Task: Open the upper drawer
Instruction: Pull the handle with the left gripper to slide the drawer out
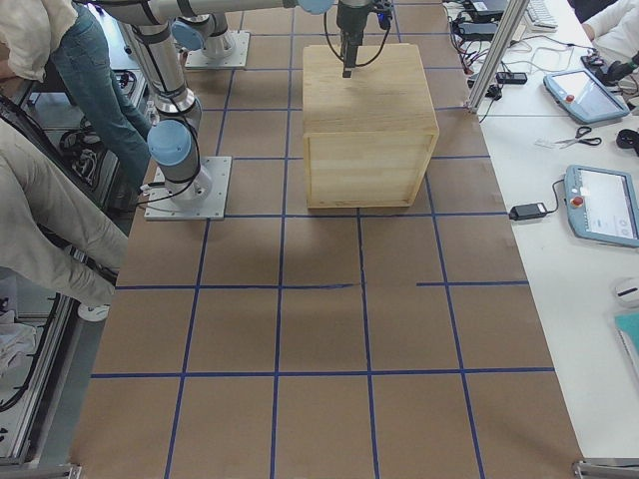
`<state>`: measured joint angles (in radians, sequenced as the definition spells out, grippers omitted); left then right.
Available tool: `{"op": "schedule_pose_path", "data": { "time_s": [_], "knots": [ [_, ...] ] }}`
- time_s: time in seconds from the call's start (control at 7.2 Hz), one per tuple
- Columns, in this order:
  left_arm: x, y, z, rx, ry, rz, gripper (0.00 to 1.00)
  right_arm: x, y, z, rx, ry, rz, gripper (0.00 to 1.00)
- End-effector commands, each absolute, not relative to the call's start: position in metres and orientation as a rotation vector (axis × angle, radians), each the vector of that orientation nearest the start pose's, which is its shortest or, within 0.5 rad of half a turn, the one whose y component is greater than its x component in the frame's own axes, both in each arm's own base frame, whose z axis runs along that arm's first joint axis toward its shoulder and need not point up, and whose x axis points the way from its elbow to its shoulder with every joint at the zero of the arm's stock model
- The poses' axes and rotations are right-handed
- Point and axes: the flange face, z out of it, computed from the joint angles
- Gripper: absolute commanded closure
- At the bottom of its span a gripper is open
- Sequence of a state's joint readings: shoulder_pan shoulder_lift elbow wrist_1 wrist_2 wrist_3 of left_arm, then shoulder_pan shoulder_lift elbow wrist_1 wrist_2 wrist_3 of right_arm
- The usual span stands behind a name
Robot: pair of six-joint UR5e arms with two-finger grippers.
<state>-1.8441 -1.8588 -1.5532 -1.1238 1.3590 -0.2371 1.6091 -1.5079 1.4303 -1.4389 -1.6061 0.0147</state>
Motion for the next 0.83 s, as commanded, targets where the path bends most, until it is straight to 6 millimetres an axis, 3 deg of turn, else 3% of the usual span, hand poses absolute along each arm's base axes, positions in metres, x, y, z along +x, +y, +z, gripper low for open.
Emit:
{"op": "schedule_pose_path", "data": {
  "time_s": [0.0,0.14,0.69],
  "knots": [
    [-0.271,-0.553,0.377,0.109,3.357,-0.154,0.00,0.149,-0.507,0.513,-0.038,3.177,0.084,0.00],
    [-0.244,-0.559,0.383,0.083,3.344,-0.176,0.00,0.149,-0.507,0.513,-0.038,3.177,0.084,0.00],
    [-0.168,-0.556,0.406,0.058,3.331,-0.075,0.00,0.149,-0.507,0.513,-0.040,3.177,0.084,0.00]
  ]
}}
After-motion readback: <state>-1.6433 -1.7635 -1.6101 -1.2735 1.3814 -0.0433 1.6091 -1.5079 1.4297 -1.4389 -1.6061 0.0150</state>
